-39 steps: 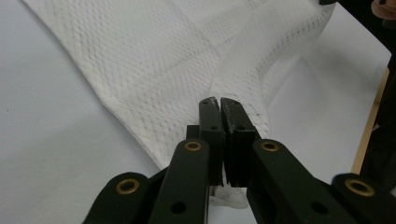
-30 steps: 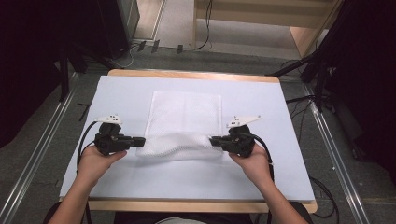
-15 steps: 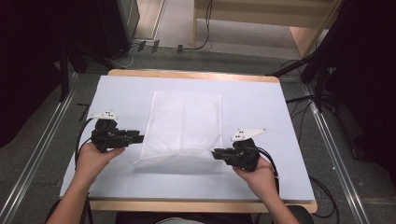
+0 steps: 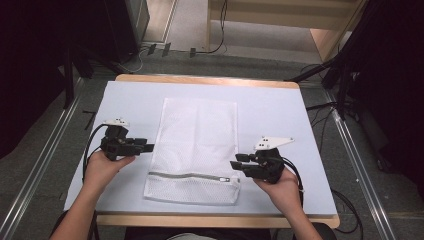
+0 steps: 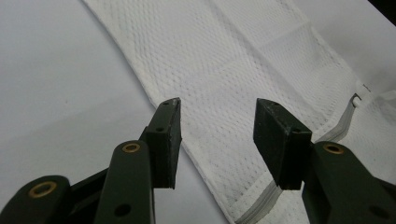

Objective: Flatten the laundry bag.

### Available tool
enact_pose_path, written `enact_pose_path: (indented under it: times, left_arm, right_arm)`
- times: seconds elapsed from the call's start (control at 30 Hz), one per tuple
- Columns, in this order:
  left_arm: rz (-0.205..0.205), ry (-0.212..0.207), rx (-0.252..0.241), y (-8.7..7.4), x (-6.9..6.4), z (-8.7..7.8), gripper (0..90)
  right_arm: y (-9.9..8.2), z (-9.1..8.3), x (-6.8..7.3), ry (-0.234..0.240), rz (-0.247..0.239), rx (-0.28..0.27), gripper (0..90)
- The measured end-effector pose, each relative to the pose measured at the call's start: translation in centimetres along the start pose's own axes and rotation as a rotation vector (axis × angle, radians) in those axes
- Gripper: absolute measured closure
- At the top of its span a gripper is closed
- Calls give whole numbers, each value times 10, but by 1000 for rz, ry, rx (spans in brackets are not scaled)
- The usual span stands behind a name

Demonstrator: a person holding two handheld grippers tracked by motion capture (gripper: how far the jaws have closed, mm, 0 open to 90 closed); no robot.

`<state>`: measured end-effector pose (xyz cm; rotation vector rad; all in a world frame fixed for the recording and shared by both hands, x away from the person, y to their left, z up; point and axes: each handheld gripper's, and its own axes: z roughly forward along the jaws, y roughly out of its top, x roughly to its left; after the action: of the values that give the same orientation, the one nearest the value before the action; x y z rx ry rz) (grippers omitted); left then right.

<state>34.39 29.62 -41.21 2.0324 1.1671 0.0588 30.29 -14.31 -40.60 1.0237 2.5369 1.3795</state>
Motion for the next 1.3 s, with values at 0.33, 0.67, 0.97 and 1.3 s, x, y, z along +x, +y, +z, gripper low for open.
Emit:
enact_pose_path:
  times: [0.33, 0.67, 0.97, 1.3]
  left_arm:
    - [-9, 26, 60, -5, 7, 23, 524]
    - [-16, 60, 92, -8, 14, 36, 525]
    - [4, 66, 97, -7, 8, 43, 595]
    - [1, 47, 130, -3, 4, 52, 857]
  right_arm:
    - [-8, 27, -24, -49, 51, 75, 611]
    - [-7, 51, -44, -107, 60, 99, 589]
    - [-8, 63, -62, -201, 77, 106, 563]
    - [2, 81, -60, -249, 37, 172, 801]
